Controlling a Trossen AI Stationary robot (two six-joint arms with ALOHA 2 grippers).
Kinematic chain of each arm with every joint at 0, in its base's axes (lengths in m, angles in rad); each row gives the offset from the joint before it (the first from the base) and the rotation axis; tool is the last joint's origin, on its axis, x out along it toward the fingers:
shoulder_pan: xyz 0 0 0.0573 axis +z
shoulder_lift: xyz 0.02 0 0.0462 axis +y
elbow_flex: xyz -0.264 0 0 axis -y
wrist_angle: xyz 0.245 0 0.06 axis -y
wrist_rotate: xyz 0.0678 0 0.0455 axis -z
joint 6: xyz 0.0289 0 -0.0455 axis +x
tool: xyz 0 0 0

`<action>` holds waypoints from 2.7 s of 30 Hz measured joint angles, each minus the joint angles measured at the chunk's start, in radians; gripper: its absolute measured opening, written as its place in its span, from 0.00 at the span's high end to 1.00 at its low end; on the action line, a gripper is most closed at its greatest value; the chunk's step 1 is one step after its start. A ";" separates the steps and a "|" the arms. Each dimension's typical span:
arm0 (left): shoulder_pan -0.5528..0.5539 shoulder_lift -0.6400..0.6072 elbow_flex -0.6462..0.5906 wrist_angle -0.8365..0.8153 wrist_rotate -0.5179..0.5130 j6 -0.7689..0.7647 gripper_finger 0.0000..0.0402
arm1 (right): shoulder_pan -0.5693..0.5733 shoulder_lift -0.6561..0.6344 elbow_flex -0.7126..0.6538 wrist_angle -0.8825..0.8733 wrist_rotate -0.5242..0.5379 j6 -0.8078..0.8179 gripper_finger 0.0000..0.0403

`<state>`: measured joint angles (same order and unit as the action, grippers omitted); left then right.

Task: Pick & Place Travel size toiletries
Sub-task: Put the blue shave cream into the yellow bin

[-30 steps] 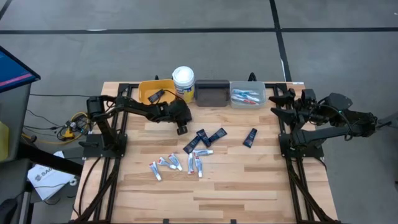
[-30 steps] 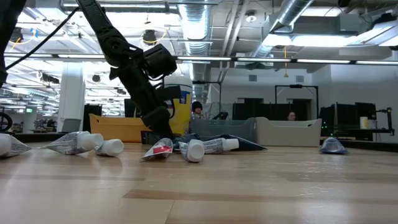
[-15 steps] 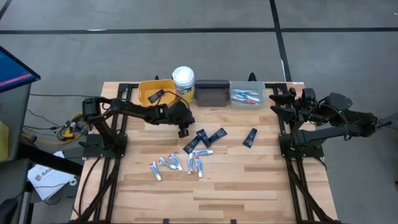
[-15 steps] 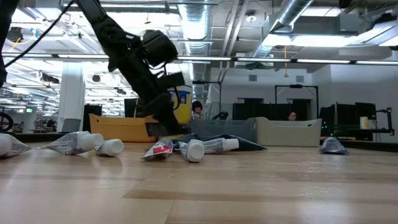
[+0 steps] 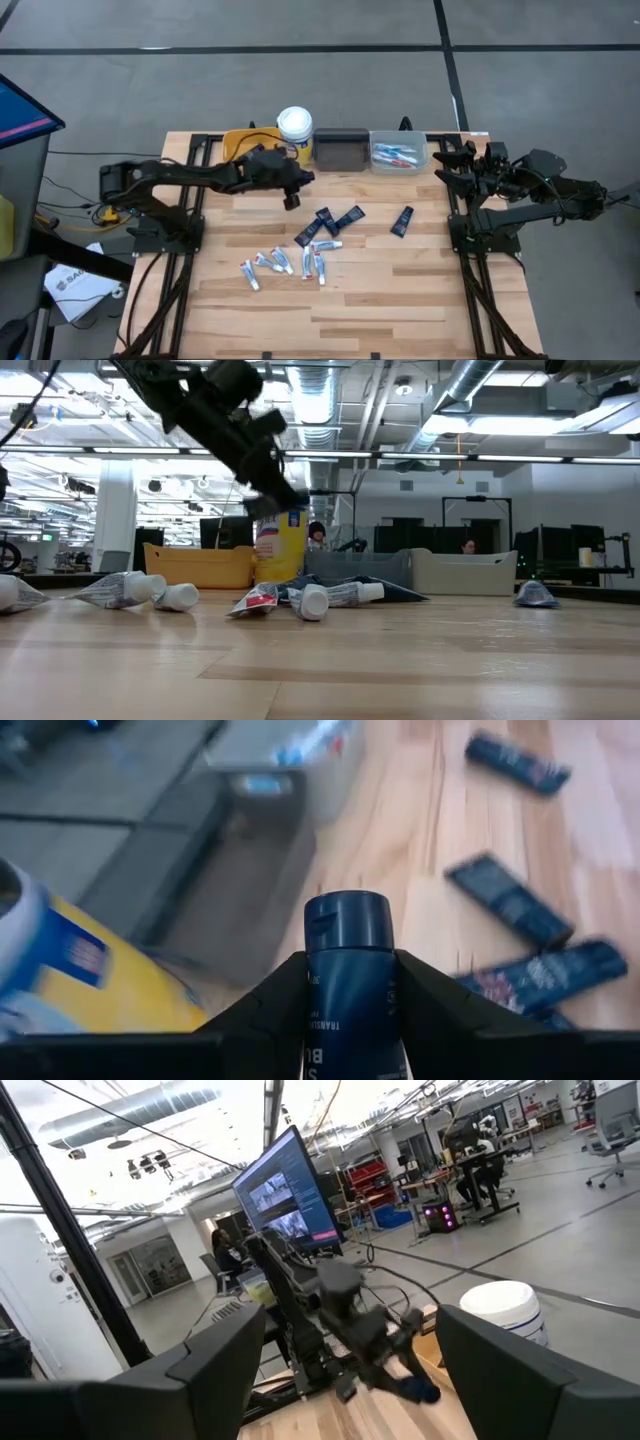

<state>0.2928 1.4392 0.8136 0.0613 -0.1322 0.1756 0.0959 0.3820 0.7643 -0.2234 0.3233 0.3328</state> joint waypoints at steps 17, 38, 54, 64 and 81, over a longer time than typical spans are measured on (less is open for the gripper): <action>0.000 -0.324 0.000 0.000 -0.100 -0.106 0.70 | 0.000 0.000 0.000 0.000 0.002 0.000 0.29; 0.059 -0.478 0.000 -0.002 -0.290 -0.028 0.70 | 0.000 0.000 0.000 -0.001 0.058 -0.027 0.29; 0.289 -0.466 0.000 -0.038 -0.289 -0.030 0.70 | 0.000 0.000 0.000 -0.001 0.097 -0.032 0.29; 0.405 -0.435 -0.101 -0.042 -0.240 -0.037 0.70 | 0.000 0.000 0.000 -0.001 0.098 -0.052 0.29; 0.429 -0.127 -0.192 -0.037 -0.183 -0.051 0.69 | 0.000 0.000 0.000 -0.001 0.124 -0.052 0.29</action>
<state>0.7216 1.3118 0.6220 0.0239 -0.3149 0.1242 0.0959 0.3820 0.7639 -0.2241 0.4469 0.2810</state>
